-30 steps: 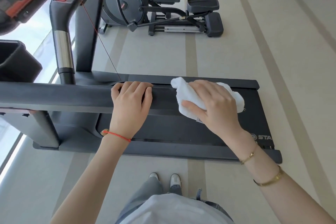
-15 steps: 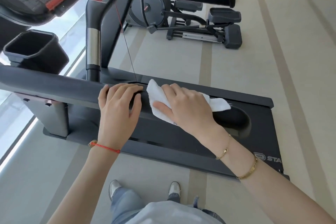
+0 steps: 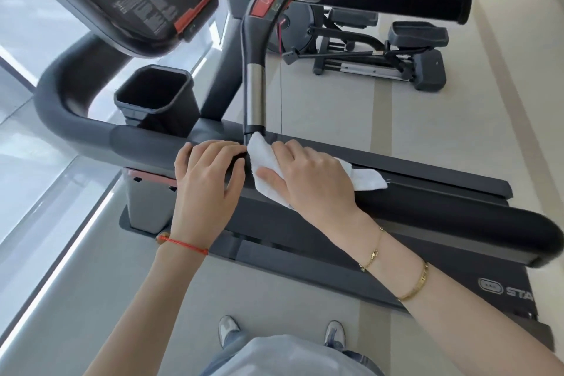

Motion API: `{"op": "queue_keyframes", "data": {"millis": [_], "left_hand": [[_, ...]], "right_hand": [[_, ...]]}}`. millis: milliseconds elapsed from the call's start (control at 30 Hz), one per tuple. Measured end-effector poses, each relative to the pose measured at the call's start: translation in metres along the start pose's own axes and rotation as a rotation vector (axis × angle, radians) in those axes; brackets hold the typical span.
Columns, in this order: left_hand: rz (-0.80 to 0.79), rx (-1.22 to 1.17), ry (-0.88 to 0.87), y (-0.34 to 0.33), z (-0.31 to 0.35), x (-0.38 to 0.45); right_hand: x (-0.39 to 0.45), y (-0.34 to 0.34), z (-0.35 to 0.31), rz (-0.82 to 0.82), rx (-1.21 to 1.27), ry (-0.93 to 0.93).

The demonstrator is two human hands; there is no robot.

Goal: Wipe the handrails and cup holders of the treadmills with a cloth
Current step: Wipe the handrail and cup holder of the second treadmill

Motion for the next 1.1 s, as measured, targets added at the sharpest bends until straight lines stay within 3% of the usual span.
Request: {"op": "queue_keyframes", "data": {"millis": [400,633,867,1100], "left_hand": [[-0.022,-0.020,-0.099,0.051,-0.118,0.015],[-0.009,-0.051,-0.097,0.068,-0.165,0.030],[0.070,-0.135,-0.009,0.078,-0.193,0.065],[0.055,-0.176,0.032,0.085,-0.219,0.108]], "right_hand": [[0.069,-0.011,-0.103,0.080,0.025,-0.074],[0.097,-0.016,-0.130,-0.048,0.078,-0.119],[0.139,-0.020,-0.091,-0.083,0.391,-0.313],[0.208,-0.043,-0.039,-0.132,0.460,-0.397]]}}
Point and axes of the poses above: each hand's wrist, its own x-axis towards the middle knuckle, its own y-axis out of the back of the hand, z = x × y, the point moved 7 cm from there along x, towards the middle knuckle, and after that the axes turned 12 degrees about -z, right-handed, at the moved point
